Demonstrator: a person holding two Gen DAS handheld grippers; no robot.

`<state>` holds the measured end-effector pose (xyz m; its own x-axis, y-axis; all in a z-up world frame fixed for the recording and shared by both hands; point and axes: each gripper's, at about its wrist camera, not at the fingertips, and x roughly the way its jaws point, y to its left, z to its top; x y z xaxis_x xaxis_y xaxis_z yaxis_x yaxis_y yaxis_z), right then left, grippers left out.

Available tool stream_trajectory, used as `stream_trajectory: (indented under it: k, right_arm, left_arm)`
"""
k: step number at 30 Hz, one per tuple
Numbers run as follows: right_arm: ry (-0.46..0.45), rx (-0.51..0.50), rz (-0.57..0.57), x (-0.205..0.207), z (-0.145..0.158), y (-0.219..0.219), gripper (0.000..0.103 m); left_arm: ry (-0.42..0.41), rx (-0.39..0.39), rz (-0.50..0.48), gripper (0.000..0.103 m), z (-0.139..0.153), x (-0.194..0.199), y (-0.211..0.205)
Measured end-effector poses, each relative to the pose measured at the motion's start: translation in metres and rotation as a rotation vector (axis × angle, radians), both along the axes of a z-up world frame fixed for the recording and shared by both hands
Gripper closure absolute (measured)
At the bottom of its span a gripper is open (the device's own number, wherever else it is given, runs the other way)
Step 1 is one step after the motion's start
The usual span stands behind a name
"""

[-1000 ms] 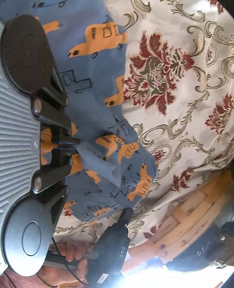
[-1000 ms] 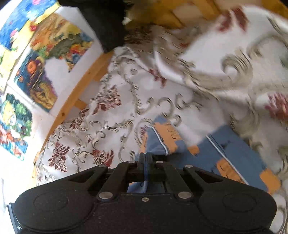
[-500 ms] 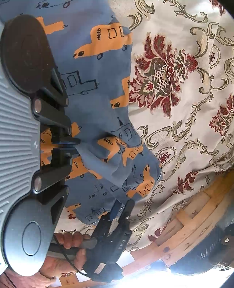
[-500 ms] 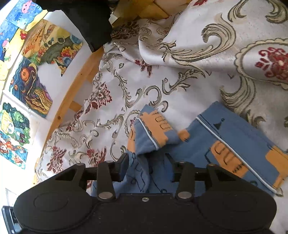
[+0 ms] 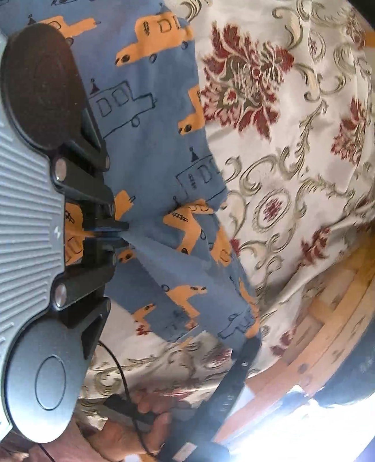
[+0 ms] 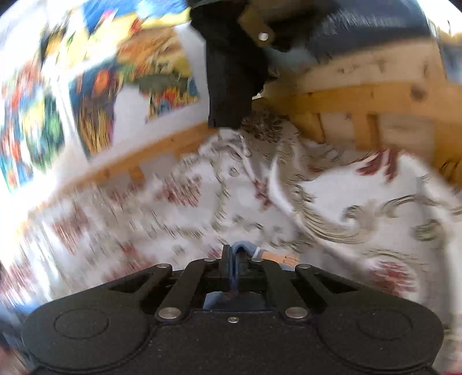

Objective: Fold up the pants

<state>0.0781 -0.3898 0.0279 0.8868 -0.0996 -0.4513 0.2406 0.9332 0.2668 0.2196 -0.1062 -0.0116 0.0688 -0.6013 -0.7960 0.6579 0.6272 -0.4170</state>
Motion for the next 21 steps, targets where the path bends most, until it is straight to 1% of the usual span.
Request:
stream_trajectory:
  k: [1,2,5,7,9,10,11,13,14,16,17,18,21]
  right_arm:
    - [0.041,-0.018,-0.01,-0.005,-0.005,0.002,0.103]
    - [0.084,-0.003,-0.028,-0.01,-0.014,0.002,0.103]
    - [0.201,0.105,-0.105,-0.021,-0.044,-0.006,0.103]
    - [0.225,0.134,-0.121,-0.023,-0.052,-0.009,0.103]
    - [0.213,0.097,-0.107,-0.018,-0.049,-0.006,0.103]
    - [0.193,0.06,-0.097,-0.015,-0.043,-0.004,0.103]
    - [0.17,-0.006,-0.082,-0.011,-0.035,0.001,0.103]
    - [0.112,-0.185,-0.044,-0.01,-0.018,0.015,0.103]
    - [0.082,-0.309,-0.02,-0.011,-0.01,0.029,0.103]
    - [0.075,-0.517,0.005,-0.016,-0.008,0.053,0.103]
    - [0.1,-0.549,0.008,-0.016,-0.012,0.057,0.103]
    - [0.147,-0.53,0.002,-0.017,-0.021,0.056,0.103]
    - [0.3,-0.351,-0.041,-0.019,-0.05,0.038,0.103]
  left_arm:
    - [0.006,0.014,-0.01,0.099,-0.003,-0.003,-0.003]
    - [0.014,0.028,-0.016,0.099,-0.006,-0.005,-0.005]
    - [0.025,0.067,-0.03,0.099,-0.017,-0.011,-0.01]
    - [0.024,0.082,-0.032,0.099,-0.021,-0.015,-0.011]
    - [0.022,0.086,-0.028,0.099,-0.021,-0.015,-0.011]
    - [0.022,0.085,-0.024,0.099,-0.02,-0.015,-0.011]
    - [0.022,0.084,-0.022,0.099,-0.019,-0.015,-0.011]
    - [0.018,0.075,-0.02,0.099,-0.017,-0.016,-0.012]
    - [0.013,0.073,-0.022,0.098,-0.016,-0.017,-0.013]
    - [0.0,0.078,-0.028,0.098,-0.015,-0.02,-0.015]
    - [-0.004,0.085,-0.032,0.098,-0.016,-0.021,-0.016]
    - [-0.006,0.095,-0.035,0.098,-0.017,-0.022,-0.017]
    - [0.009,0.11,-0.032,0.098,-0.024,-0.024,-0.017]
